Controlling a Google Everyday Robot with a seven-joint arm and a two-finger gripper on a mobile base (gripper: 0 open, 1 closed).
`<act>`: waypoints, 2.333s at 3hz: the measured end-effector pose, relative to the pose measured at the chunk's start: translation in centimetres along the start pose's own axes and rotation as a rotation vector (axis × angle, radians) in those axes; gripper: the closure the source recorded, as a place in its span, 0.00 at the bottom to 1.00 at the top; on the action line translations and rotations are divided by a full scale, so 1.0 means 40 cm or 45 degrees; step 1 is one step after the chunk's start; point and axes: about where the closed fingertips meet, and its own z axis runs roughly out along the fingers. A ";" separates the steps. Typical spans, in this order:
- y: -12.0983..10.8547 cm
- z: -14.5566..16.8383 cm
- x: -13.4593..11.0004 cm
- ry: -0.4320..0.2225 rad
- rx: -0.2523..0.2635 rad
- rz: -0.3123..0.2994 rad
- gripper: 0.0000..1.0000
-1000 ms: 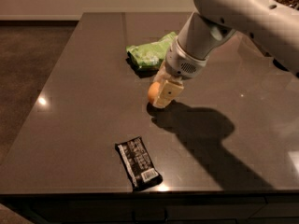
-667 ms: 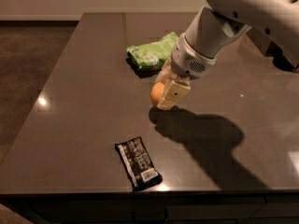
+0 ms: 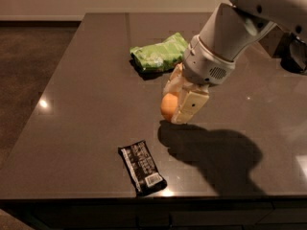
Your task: Move orange near rxbar chocolate
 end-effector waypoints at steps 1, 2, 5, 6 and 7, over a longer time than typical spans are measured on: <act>0.060 0.020 -0.007 -0.008 -0.051 -0.053 1.00; 0.112 0.052 -0.015 -0.019 -0.103 -0.082 1.00; 0.175 0.122 -0.017 -0.024 -0.177 -0.100 0.42; 0.170 0.133 0.000 -0.030 -0.145 -0.061 0.19; 0.169 0.134 -0.001 -0.030 -0.137 -0.059 0.00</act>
Offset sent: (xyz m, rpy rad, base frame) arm -0.0743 0.0116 -0.0359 0.0040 0.0944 0.1450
